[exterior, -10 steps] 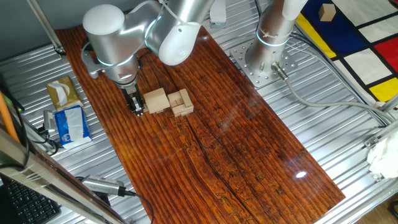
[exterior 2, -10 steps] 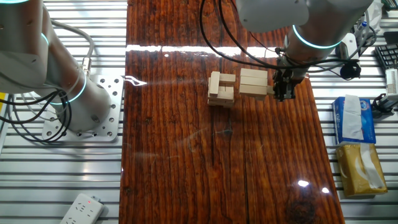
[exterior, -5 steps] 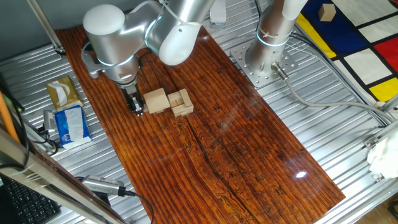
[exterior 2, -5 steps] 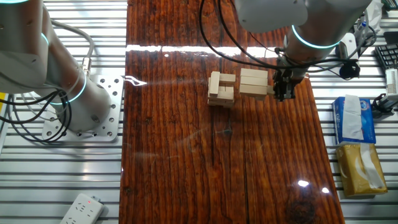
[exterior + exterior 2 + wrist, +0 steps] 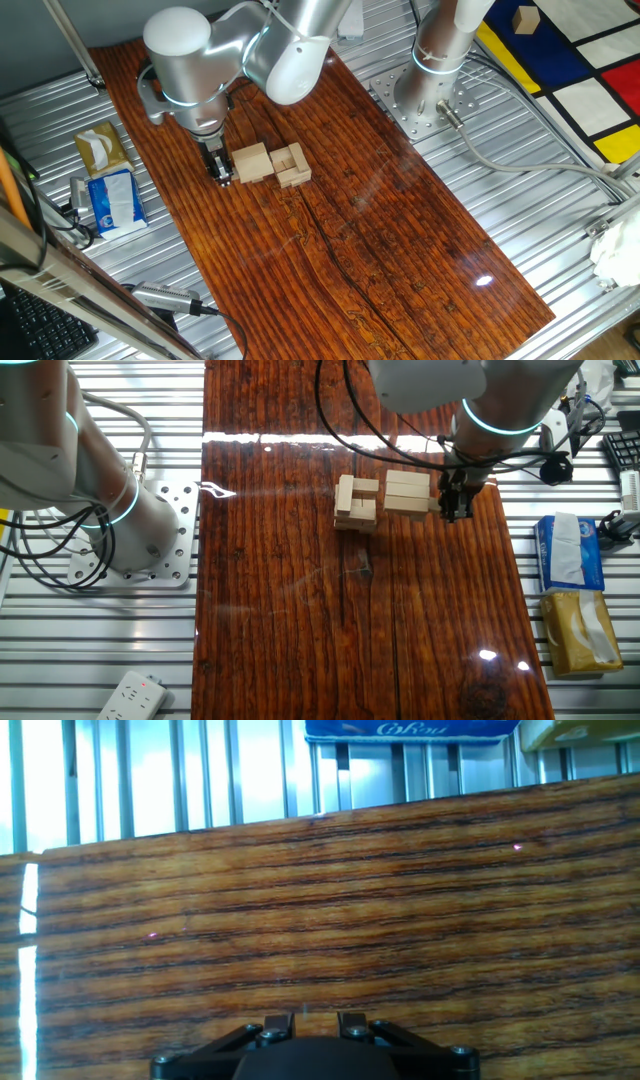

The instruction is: Play Jenga

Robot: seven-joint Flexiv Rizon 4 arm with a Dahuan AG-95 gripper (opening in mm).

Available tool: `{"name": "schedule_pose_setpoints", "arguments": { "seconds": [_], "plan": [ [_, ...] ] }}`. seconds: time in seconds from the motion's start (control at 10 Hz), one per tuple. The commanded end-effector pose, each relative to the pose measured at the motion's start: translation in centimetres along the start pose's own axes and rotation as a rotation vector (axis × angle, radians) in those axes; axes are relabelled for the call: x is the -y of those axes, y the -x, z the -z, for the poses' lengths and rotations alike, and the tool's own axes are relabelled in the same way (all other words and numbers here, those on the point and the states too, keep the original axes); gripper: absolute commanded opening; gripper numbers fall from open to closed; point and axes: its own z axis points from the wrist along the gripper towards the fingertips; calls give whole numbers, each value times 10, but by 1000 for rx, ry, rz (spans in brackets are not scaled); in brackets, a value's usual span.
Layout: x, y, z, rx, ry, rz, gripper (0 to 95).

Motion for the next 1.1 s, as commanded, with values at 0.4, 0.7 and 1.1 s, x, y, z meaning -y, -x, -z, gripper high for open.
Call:
{"name": "schedule_pose_setpoints", "arguments": {
  "seconds": [0.4,0.7,1.1],
  "plan": [
    [0,-1,0,-1,7,10,190],
    [1,0,0,-1,8,9,190],
    [2,-1,-1,4,6,12,190]
  ]
}}
